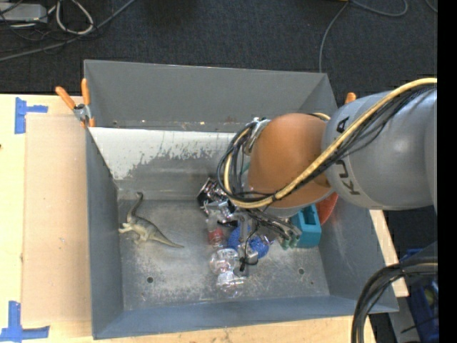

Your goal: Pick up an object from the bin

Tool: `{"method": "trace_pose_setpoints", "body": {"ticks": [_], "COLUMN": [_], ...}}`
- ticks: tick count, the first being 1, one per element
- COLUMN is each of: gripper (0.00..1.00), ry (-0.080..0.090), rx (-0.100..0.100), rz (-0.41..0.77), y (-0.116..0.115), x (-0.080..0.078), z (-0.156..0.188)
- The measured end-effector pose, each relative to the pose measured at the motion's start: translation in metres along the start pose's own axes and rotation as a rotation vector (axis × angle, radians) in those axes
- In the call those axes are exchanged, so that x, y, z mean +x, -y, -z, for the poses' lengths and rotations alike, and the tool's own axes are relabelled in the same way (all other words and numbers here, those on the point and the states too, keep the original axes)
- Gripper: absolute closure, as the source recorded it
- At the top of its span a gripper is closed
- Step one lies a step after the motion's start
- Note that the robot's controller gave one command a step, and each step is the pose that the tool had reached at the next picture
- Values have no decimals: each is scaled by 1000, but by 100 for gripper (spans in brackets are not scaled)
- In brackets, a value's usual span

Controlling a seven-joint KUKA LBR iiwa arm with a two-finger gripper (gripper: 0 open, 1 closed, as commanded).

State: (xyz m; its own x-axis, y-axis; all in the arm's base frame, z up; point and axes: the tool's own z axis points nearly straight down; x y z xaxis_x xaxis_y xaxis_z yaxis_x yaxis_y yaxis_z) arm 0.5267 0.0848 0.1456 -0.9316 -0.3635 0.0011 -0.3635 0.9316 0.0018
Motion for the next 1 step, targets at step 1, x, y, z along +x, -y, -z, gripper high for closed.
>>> {"method": "trace_pose_setpoints", "body": {"ticks": [1], "gripper": [100], "ry": [-8], "rx": [-2], "rz": [77], "y": [34], "x": [32], "z": [-68]}}
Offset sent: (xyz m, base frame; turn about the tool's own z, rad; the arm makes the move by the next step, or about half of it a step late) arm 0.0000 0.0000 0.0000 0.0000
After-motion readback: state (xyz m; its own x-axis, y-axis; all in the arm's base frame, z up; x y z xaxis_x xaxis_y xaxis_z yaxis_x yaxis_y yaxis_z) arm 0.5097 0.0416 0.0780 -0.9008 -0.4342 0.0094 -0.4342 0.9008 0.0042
